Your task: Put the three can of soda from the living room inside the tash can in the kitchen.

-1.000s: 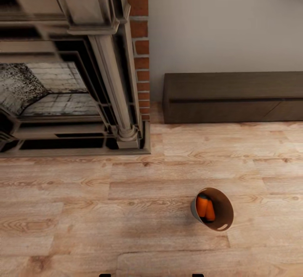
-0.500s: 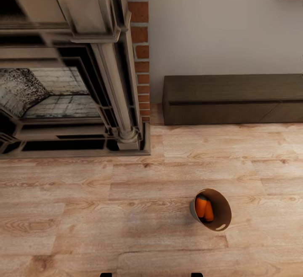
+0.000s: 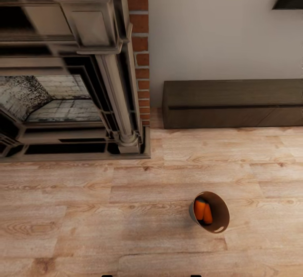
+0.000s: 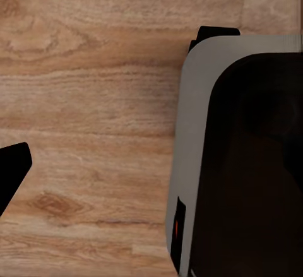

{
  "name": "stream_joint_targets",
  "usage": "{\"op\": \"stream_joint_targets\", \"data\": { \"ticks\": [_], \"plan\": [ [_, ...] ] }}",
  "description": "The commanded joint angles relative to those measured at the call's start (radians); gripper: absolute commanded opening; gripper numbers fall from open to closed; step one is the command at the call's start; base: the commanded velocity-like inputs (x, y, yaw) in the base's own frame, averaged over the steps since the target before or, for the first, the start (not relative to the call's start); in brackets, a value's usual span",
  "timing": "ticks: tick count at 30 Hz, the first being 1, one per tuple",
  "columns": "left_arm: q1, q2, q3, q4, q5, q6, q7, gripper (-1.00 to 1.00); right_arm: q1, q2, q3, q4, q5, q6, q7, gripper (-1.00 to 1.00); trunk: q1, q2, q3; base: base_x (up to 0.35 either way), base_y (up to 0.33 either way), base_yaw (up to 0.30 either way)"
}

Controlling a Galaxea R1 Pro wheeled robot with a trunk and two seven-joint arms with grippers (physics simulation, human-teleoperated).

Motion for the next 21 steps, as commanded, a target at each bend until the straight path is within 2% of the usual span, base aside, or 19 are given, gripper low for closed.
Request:
{"op": "stream_joint_targets", "data": {
  "ticks": [1,7,14,21],
  "plan": [
    [0.000,0.000,0.000,0.001,0.000,0.001,0.000,1.00,-0.004,0.003,0.000,0.000,0.000,0.001,-0.003,1.00,-0.004,0.007,0.005,0.000,0.000,0.000],
    [-0.001,-0.007,0.000,0.003,-0.001,0.005,0.000,1.00,-0.059,0.012,0.002,0.001,0.002,0.018,-0.014,1.00,-0.027,0.049,0.033,0.000,0.000,0.000],
    [-0.001,-0.009,0.000,0.004,-0.003,0.010,0.001,1.00,-0.069,0.013,0.004,0.003,0.003,0.025,-0.016,1.00,-0.054,0.098,0.066,0.000,0.000,0.000],
    [-0.002,0.000,-0.002,0.071,-0.003,0.012,0.017,1.00,-0.071,0.008,0.005,0.061,0.007,0.024,-0.017,1.00,-0.081,0.147,0.099,0.000,0.000,0.000]
  ]
}}
